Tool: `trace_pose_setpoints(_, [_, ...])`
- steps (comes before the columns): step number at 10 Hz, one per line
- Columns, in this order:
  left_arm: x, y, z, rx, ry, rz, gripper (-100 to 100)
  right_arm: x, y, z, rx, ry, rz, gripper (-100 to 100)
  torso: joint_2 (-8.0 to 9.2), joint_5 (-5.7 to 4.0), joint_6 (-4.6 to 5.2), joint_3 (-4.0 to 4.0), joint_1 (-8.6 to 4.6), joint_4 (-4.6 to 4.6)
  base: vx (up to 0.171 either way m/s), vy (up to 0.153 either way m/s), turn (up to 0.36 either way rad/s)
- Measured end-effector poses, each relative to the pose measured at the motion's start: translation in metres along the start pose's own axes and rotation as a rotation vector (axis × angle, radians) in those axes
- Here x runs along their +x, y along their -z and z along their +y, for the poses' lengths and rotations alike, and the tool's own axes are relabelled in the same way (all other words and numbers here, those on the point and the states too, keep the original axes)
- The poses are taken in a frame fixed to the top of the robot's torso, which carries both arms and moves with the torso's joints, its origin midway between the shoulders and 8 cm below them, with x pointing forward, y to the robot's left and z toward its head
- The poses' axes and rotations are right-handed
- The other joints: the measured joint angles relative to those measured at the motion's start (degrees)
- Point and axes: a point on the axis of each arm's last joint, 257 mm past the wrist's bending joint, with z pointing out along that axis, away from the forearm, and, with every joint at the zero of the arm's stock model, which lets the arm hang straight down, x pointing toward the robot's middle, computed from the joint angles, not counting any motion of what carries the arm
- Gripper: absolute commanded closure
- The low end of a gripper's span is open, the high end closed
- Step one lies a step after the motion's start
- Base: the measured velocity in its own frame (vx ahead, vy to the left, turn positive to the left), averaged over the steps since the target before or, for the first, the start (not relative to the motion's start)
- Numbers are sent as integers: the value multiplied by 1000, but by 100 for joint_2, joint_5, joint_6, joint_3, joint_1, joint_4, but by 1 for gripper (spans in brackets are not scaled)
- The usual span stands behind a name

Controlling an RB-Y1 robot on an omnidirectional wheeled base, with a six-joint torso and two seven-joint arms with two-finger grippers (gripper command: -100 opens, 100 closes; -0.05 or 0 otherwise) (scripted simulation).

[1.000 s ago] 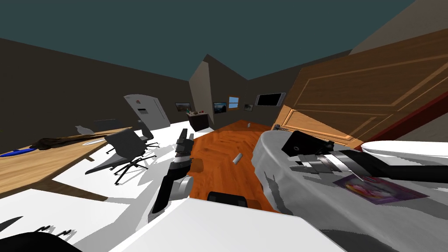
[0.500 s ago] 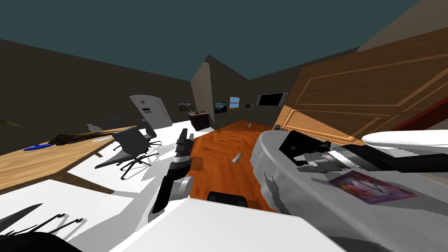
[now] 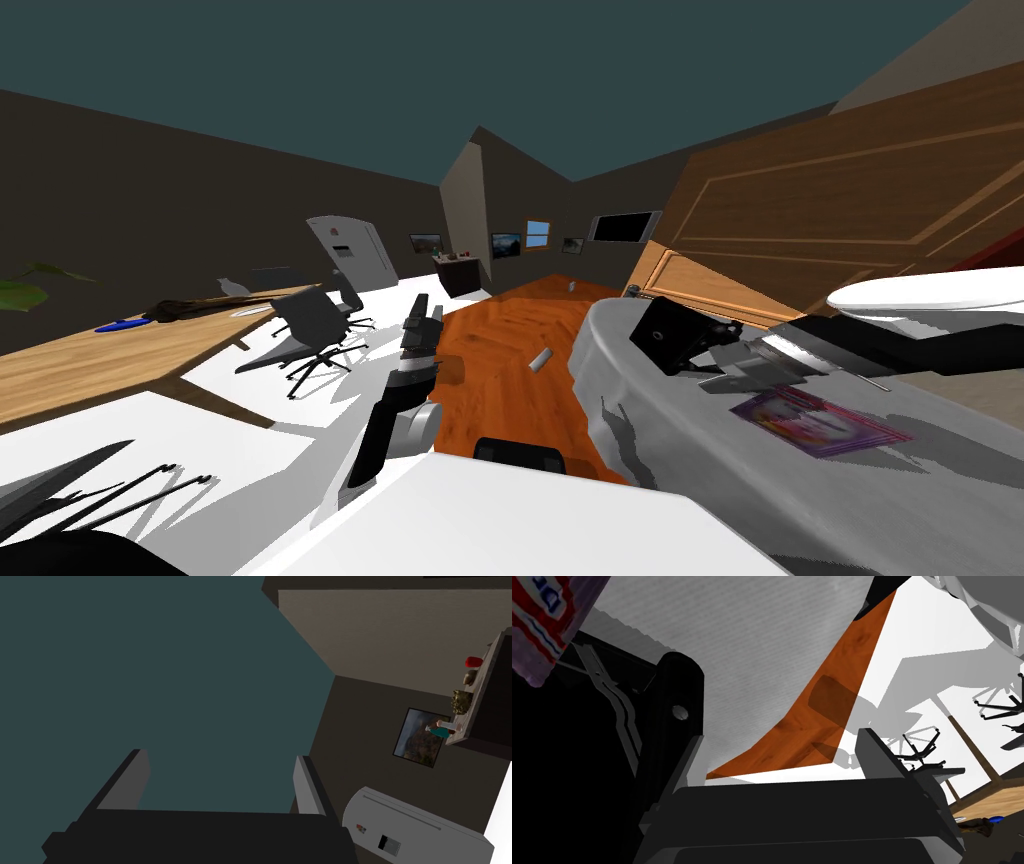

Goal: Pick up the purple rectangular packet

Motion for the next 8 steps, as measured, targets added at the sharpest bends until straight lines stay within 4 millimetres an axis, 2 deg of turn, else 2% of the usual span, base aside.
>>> trace_pose_setpoints(4, [0,0,0,0,0,0,0,14,26,-17,60,6,141,-100,-1,-3,1,0,-10,0,-63,-123,33])
trace_pose_setpoints(6, [0,0,0,0,0,0,0,20,36,-25,85,5,202,-100,6,-5,2,4,-5,2,-55,-74,15])
trace_pose_setpoints(7, [0,0,0,0,0,0,0,21,36,-26,87,4,205,0,-5,-1,2,-2,15,0,-6,-9,-2])
trace_pose_setpoints(8, [0,0,0,0,0,0,0,21,36,-26,86,4,204,-100,-15,4,1,-8,29,-3,-13,35,301])
